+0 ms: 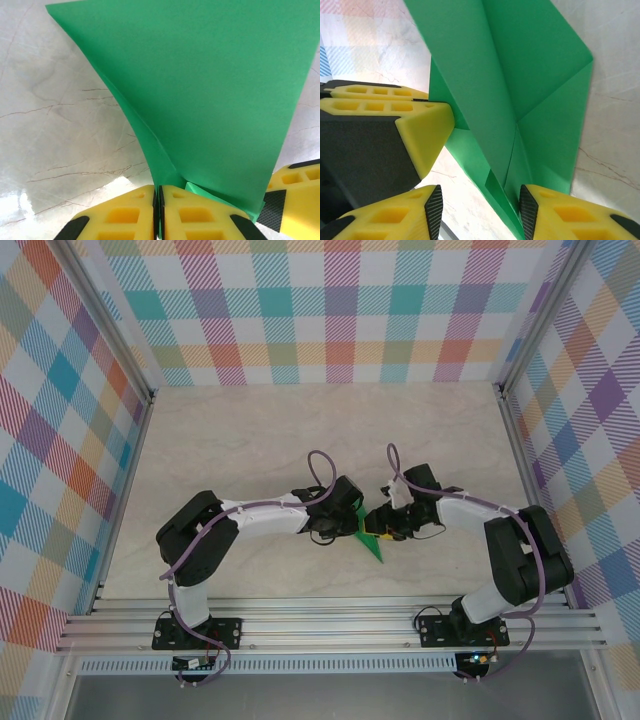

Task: Fold a paper plane with a square sheet of paper (pick it up from the middle)
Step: Move the paper plane to the center of the table.

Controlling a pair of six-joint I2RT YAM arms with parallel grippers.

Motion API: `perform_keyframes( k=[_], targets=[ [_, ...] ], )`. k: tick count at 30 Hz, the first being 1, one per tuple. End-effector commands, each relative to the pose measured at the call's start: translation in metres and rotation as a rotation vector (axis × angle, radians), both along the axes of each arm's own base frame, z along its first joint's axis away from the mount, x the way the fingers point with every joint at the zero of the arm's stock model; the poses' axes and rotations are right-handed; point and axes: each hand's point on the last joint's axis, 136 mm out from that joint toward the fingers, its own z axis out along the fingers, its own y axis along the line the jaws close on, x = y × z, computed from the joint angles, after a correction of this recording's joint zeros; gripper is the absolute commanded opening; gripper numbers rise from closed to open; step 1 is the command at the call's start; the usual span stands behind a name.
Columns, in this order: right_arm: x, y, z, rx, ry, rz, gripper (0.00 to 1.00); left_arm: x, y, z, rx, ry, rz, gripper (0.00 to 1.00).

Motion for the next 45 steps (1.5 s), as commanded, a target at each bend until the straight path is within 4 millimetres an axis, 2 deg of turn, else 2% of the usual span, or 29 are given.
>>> perform_keyframes(
  k=[1,14,16,21,23,26,29,31,38,45],
  targets=[
    [0.002,0.002,-0.004,-0.036,-0.023,0.033,0.44,-0.002,-0.002,0.01,-0.029,-0.02,-0.002,0.12],
    [0.001,0.002,-0.025,-0.205,-0.043,0.075,0.27,-0.005,0.002,0.007,-0.017,-0.016,-0.002,0.12],
    [0.001,0.002,-0.027,-0.233,-0.047,0.081,0.22,-0.005,0.002,0.008,-0.02,-0.017,-0.001,0.12],
    [0.002,0.002,-0.024,-0.311,-0.082,0.098,0.12,-0.002,0.009,0.019,-0.034,-0.057,0.027,0.19],
    [0.006,0.002,-0.017,-0.351,-0.111,0.082,0.1,0.001,0.02,0.028,-0.04,-0.1,0.076,0.23],
    [0.018,-0.005,-0.006,-0.457,-0.141,0.012,0.1,0.004,0.05,0.042,-0.032,-0.176,0.188,0.37],
    [0.031,-0.014,-0.003,-0.569,-0.144,-0.08,0.11,0.004,0.083,0.047,0.008,-0.218,0.287,0.39],
    [0.039,-0.013,-0.004,-0.616,-0.143,-0.108,0.11,0.001,0.101,0.046,0.033,-0.226,0.329,0.39],
    [0.059,0.004,-0.018,-0.718,-0.138,-0.104,0.13,-0.006,0.126,0.046,0.042,-0.23,0.377,0.39],
    [0.058,0.009,-0.037,-0.77,-0.109,-0.081,0.18,-0.011,0.138,0.044,0.057,-0.229,0.39,0.4]
  ],
)
